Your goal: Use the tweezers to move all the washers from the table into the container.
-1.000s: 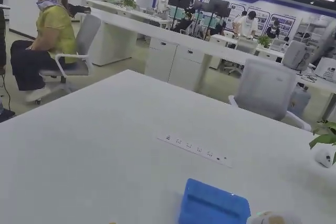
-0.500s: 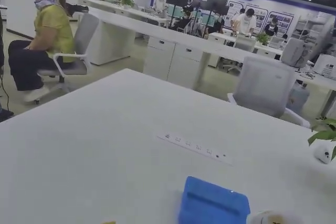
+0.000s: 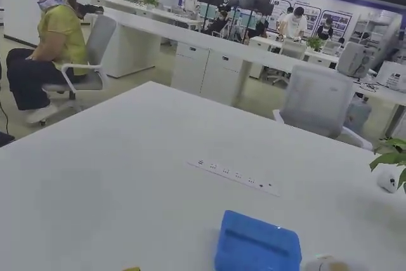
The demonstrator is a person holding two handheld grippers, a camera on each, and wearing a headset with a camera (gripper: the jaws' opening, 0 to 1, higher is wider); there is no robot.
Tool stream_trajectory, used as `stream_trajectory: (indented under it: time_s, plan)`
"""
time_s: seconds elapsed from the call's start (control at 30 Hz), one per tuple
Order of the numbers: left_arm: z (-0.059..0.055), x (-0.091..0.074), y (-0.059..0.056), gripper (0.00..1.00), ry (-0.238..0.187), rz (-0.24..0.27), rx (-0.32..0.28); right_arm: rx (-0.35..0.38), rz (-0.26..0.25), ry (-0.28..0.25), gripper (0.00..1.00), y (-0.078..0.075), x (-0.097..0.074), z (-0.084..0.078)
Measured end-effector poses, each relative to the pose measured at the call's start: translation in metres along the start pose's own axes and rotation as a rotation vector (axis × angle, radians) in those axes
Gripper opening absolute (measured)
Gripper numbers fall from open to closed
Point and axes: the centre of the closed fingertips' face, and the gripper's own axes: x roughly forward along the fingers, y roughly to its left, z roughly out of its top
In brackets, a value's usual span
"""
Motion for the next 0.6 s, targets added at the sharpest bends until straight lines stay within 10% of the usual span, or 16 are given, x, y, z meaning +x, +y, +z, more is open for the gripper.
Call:
stream_trajectory:
  time_s: [0.6]
  plan:
    - [-0.0019,0.0008,0.0000,0.92,0.008,-0.001,0.006,-0.047,-0.007,0.001,0.02,0.0012,0.0003,0.0012]
